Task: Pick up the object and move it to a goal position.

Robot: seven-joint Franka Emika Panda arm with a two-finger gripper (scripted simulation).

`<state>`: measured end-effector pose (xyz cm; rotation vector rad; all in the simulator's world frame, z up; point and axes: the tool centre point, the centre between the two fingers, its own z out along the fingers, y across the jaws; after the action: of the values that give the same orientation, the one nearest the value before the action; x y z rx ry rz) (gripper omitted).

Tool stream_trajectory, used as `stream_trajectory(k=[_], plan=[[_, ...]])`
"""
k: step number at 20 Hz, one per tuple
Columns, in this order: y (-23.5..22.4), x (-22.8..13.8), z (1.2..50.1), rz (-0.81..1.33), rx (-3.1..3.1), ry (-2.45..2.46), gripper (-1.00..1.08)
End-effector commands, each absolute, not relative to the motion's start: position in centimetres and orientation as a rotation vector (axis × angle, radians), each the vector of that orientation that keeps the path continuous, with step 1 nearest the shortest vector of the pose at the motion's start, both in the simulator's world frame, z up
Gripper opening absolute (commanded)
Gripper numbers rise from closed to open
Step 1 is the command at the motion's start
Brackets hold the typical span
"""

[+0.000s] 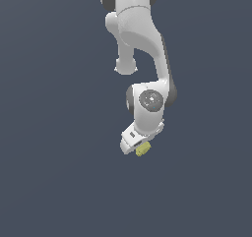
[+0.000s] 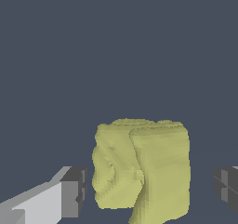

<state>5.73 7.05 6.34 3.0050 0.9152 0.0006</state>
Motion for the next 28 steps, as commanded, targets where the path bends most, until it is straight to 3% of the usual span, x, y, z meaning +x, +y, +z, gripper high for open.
stream_trajectory(k=[1,8,9,28], plan=[[7.1,5.7,5.0,0.000,3.005,0.918,1.00],[7.1,5.8,4.0,0.000,3.004,0.919,1.00],[7.1,5.8,4.0,0.000,3.004,0.919,-1.00],[5.2,5.8,6.5,0.002,3.004,0.921,-1.00]])
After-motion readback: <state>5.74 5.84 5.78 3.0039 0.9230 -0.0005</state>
